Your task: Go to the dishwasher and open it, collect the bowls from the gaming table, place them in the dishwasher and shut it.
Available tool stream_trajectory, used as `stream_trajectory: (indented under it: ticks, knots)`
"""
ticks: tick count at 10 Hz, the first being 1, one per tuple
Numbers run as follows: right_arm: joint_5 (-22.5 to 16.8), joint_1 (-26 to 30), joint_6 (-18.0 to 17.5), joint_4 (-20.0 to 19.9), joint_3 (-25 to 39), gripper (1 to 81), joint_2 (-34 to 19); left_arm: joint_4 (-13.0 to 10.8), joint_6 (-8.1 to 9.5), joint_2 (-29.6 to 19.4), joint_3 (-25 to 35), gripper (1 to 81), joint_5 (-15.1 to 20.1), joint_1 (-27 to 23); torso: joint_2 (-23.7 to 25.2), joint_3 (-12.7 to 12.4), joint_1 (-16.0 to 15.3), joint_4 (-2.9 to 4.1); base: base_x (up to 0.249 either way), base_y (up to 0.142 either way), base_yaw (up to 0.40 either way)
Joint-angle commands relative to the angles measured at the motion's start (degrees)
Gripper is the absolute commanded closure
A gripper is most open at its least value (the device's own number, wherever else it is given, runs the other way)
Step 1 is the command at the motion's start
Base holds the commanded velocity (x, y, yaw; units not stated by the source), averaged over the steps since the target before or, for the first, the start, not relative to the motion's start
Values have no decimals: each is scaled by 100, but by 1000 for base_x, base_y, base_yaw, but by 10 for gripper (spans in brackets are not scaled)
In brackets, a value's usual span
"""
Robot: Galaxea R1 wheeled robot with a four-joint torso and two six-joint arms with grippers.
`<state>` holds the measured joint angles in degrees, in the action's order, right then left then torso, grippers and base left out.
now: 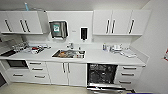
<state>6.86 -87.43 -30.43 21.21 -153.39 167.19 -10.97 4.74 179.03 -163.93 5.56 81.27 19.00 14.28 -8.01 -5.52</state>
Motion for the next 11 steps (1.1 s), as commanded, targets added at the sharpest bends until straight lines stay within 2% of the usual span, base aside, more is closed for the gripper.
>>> stream_trajectory:
  ticks: [1, 11]
  knots:
    - [-238, 248, 11, 15, -14, 811, -78, -28, 0, 37, 1, 811, 314, -300, 0, 0, 0, 0, 133, -63, 0]
    - [-239, 274, 2, 32, -14, 811, -70, -37, 0, 28, 1, 811, 314, -300, -9, 2, -9, 0, 133, -63, 0]
